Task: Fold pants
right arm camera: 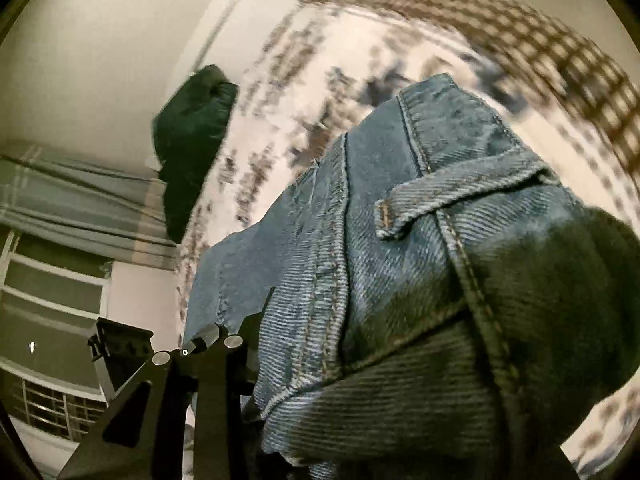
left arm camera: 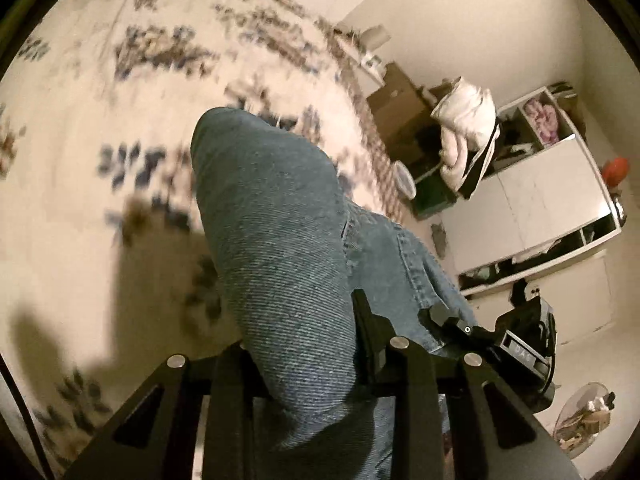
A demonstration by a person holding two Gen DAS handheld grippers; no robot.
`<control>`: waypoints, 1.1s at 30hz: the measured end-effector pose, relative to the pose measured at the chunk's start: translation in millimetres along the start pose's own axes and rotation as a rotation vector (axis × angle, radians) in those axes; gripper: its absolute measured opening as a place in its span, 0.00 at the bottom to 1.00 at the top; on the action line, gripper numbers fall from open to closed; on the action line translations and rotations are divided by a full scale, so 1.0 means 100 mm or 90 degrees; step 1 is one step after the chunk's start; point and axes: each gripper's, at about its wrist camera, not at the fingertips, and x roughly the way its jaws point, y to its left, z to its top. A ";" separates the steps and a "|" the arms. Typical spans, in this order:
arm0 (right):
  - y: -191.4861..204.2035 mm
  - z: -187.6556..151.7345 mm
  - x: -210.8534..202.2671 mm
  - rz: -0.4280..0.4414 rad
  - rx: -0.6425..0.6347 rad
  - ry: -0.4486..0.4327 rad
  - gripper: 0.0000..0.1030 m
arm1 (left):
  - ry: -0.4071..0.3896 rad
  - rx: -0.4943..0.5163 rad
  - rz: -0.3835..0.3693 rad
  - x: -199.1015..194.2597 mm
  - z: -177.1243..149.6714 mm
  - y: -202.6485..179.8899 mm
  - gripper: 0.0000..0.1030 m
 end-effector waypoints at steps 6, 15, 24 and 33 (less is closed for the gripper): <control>0.51 0.71 0.45 0.035 -0.029 -0.033 0.37 | -0.042 0.028 0.008 0.03 0.97 0.03 0.23; 0.84 1.80 2.03 0.081 -0.022 -0.049 0.37 | -0.034 0.087 0.088 0.50 2.36 0.66 0.26; 0.06 1.82 3.07 -0.071 0.012 0.114 0.63 | 0.068 0.004 0.220 1.04 2.02 1.85 0.72; 0.69 1.83 2.91 -0.336 -0.219 0.114 0.97 | 0.013 -0.027 0.300 0.81 1.88 1.73 0.75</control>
